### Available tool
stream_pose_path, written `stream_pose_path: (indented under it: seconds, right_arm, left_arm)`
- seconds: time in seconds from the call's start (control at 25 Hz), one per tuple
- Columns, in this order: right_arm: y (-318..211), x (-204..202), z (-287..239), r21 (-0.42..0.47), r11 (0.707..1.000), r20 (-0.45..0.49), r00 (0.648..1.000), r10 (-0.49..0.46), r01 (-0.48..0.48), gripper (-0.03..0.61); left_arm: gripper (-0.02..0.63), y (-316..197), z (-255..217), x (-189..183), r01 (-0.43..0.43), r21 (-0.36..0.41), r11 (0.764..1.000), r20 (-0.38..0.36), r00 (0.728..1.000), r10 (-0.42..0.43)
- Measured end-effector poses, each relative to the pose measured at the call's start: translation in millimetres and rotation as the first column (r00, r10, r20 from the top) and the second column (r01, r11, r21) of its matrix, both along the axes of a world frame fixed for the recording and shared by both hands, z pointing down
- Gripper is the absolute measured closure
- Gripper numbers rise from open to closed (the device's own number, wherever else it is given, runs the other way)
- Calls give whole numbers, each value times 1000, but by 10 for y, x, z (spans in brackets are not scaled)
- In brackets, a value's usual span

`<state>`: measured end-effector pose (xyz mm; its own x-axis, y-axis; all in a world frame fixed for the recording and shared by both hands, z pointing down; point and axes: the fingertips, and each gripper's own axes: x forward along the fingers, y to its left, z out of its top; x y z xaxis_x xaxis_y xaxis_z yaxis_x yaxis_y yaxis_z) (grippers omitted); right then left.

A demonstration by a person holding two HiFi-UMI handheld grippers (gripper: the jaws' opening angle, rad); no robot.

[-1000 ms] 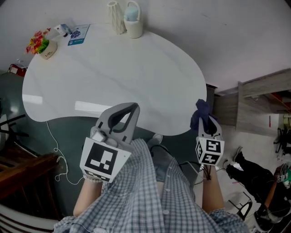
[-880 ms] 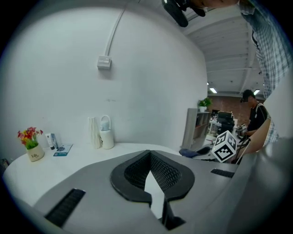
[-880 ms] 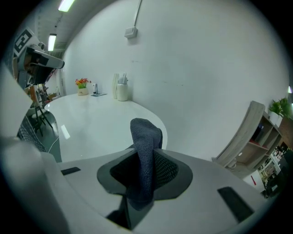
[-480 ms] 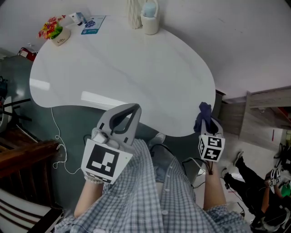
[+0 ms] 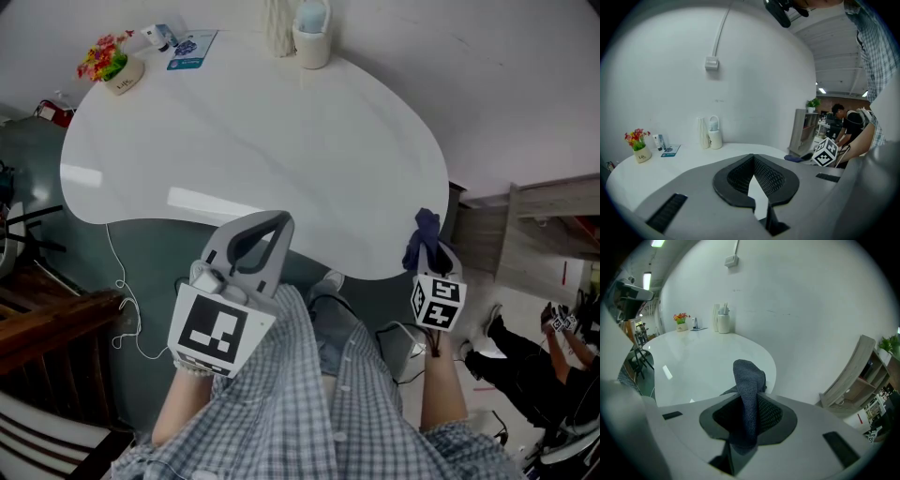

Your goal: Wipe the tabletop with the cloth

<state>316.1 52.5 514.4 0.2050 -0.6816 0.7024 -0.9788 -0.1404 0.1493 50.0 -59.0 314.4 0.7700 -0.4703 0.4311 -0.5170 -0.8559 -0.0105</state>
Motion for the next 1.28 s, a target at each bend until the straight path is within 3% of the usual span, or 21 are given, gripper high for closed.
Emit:
stream_pose_path:
  seconds: [0.52, 1.28]
  right_arm:
    - [23, -346, 1, -10, 999, 8, 999, 41, -41, 495]
    - [-492, -1481, 10, -12, 995, 47, 994, -94, 94, 495]
  left_arm:
    - [609, -88, -30, -194, -22, 2, 1000, -3, 1000, 22]
    - [609, -178, -25, -662, -20, 2, 1000, -1, 1000, 20]
